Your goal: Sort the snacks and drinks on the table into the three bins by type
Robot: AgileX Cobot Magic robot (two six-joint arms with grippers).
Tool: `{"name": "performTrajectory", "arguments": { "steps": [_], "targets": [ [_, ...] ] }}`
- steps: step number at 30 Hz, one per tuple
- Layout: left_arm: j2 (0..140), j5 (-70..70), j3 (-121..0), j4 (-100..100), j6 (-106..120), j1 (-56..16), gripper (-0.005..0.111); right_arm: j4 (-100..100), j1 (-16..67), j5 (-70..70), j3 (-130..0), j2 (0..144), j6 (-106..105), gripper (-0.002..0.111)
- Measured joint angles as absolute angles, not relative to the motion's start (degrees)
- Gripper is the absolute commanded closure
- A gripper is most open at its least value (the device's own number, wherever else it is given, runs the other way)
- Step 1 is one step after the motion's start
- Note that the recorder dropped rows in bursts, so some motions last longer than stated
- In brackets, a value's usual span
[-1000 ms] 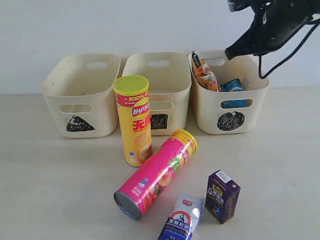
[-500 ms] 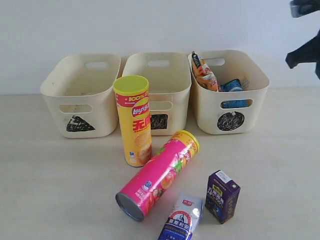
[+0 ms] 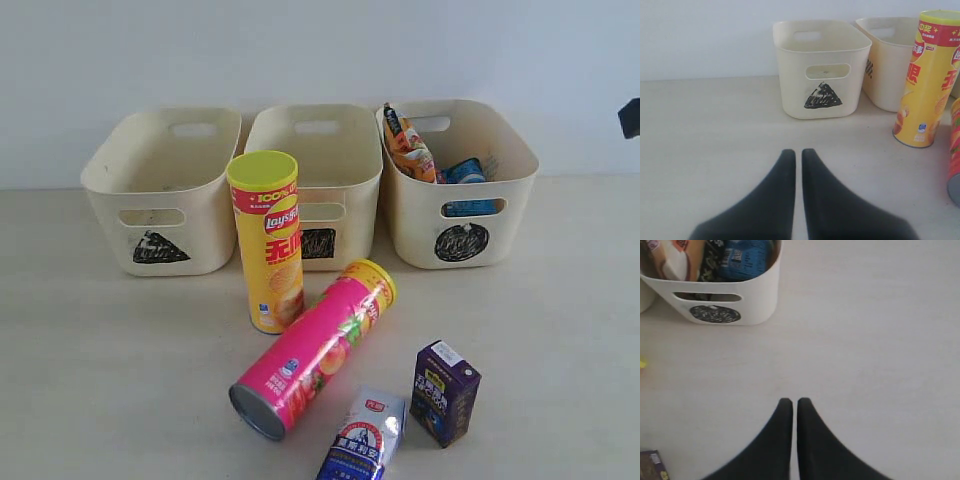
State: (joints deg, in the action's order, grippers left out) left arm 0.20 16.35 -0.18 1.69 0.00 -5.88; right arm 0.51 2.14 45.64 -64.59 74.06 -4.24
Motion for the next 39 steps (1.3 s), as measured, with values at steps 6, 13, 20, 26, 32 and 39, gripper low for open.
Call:
{"name": "performTrajectory", "arguments": {
  "steps": [6, 13, 20, 26, 32, 39],
  "targets": [
    [0.2, 16.35, -0.18, 1.69, 0.0, -5.88, 0.103, 4.92, 2.14, 38.78, -55.3, 66.58, -7.52, 0.108],
    [0.2, 16.35, -0.18, 1.69, 0.0, -5.88, 0.103, 8.12, 2.04, 27.82, -44.81, 54.81, -8.51, 0.108],
    [0.2, 16.35, -0.18, 1.69, 0.0, -5.88, 0.103, 9.99, 2.04, 21.23, -36.5, 42.57, -6.83, 0.108],
    [0.2, 16.35, -0.18, 1.69, 0.0, -5.88, 0.103, 10.24, 2.04, 22.62, -33.67, 33.81, -7.02, 0.108],
    [0.2, 16.35, -0.18, 1.69, 0.0, -5.88, 0.103, 9.97, 1.82, 22.53, -33.56, 29.75, -9.32, 0.108],
    [0.2, 16.35, -0.18, 1.69, 0.0, -5.88, 0.103, 9.59, 1.82, 19.82, -28.55, 26.05, -14.34, 0.108]
  ]
}}
